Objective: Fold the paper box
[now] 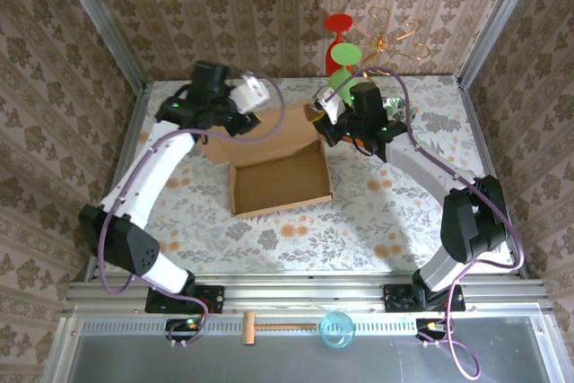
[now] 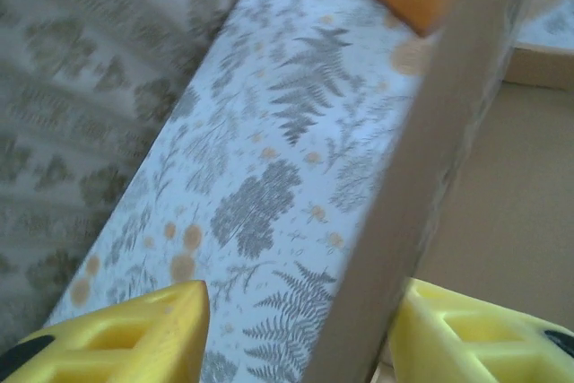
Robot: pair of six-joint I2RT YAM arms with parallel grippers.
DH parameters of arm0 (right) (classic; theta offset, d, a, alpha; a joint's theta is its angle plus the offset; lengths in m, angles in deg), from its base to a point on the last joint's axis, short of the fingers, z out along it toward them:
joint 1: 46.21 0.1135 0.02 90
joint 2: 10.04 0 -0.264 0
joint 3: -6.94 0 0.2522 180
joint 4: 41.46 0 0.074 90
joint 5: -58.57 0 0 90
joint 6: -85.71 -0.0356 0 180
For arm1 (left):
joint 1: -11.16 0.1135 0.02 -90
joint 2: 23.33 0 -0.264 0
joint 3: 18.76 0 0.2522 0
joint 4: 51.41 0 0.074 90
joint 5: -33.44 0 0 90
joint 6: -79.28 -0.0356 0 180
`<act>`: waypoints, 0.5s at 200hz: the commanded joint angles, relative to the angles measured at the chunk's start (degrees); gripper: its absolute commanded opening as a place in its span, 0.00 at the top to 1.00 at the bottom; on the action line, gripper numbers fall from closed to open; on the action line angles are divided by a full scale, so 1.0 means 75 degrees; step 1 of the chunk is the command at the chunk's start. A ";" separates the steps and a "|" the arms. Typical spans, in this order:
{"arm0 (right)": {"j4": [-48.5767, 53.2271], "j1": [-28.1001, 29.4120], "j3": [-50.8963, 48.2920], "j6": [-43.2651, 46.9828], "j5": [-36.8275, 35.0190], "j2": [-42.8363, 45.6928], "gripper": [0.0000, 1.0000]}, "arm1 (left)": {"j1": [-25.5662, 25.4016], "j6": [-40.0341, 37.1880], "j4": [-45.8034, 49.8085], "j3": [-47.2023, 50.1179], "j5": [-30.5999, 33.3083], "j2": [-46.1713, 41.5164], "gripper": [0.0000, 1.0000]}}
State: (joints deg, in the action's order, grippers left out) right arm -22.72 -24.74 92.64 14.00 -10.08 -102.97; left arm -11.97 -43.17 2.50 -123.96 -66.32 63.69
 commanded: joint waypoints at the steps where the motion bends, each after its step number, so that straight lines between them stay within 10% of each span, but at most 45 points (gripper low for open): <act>1: -0.0003 -0.0097 -0.0218 0.0161 0.0230 0.0390 1.00 | 0.0962 0.2141 -0.0221 0.0488 -0.0902 -0.0691 0.43; 54: 0.0066 -0.0317 -0.0495 0.0199 0.0455 0.0525 1.00 | 0.2827 0.3323 -0.0855 0.3050 -0.1261 -0.2040 0.44; 100: 0.0216 -0.0422 -0.0417 0.0234 0.0699 0.0438 1.00 | 0.3107 0.3061 -0.2427 0.4464 -0.1962 -0.1967 0.44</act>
State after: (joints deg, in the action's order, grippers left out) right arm -21.89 -27.38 89.47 14.65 -7.24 -101.16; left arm 10.63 -21.35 -6.18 -93.58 -76.00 48.35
